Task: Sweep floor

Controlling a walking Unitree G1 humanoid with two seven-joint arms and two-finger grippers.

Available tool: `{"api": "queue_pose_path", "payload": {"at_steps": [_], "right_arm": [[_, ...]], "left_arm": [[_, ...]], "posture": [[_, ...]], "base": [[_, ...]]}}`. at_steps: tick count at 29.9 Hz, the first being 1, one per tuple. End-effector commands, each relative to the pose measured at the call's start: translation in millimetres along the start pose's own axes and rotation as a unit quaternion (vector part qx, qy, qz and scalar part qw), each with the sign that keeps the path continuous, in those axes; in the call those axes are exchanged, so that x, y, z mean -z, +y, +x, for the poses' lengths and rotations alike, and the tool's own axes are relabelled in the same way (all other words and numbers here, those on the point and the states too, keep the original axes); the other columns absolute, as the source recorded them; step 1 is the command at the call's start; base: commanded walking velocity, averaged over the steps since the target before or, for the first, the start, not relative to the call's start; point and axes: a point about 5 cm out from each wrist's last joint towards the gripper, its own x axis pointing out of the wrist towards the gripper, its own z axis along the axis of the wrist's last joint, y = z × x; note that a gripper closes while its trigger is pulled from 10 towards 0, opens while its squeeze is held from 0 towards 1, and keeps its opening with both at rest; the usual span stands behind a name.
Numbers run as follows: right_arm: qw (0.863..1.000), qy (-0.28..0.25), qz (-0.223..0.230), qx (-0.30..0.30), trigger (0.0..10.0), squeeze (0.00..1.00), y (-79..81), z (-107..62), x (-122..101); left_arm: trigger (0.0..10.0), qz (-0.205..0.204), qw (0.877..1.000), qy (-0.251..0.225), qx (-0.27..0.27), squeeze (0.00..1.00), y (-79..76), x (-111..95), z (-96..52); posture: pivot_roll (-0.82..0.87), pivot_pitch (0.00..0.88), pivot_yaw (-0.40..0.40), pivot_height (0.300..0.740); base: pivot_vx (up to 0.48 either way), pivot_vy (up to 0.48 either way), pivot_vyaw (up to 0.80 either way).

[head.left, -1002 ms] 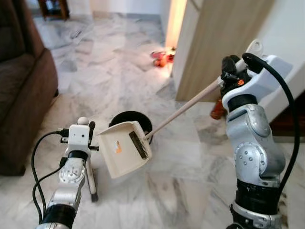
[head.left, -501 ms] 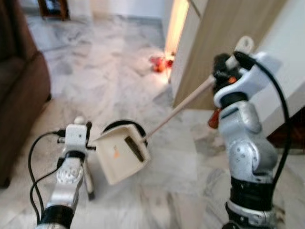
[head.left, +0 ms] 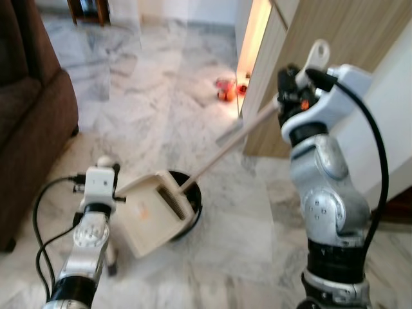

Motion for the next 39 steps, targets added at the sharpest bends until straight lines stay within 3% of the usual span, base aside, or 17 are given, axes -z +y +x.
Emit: {"api": "queue_pose_path", "payload": {"at_steps": [1, 24, 29, 39], "right_arm": [[0.999, -0.04, 0.0, 0.006, 10.0, 0.0, -3.6, -1.6, -16.4], [0.999, -0.036, -0.01, -0.005, 10.0, 0.0, -2.8, -3.8, -12.5], [0.999, -0.037, -0.016, -0.008, 10.0, 0.0, -3.2, -5.6, -11.5], [0.994, -0.083, -0.053, -0.039, 10.0, 0.0, 15.7, -12.2, -15.4]], "left_arm": [[10.0, -0.008, 0.999, -0.031, 0.012, 0.0, -8.6, -12.7, 4.4], [10.0, -0.013, 0.999, -0.035, 0.013, 0.0, -9.7, -14.8, 7.0], [10.0, -0.018, 0.999, -0.036, 0.017, 0.0, -12.2, -14.7, 6.0], [10.0, -0.02, 0.999, -0.036, 0.019, 0.0, -12.9, -14.4, 5.9]], "posture": [[-0.05, 0.066, -0.071, 0.74], [-0.05, 0.064, -0.071, 0.74], [-0.06, 0.071, -0.072, 0.74], [-0.05, 0.076, -0.074, 0.74]], "base": [[0.337, 0.0, 0.0], [0.336, 0.0, 0.0], [0.0, 0.0, 0.0], [0.0, 0.0, 0.0]]}}
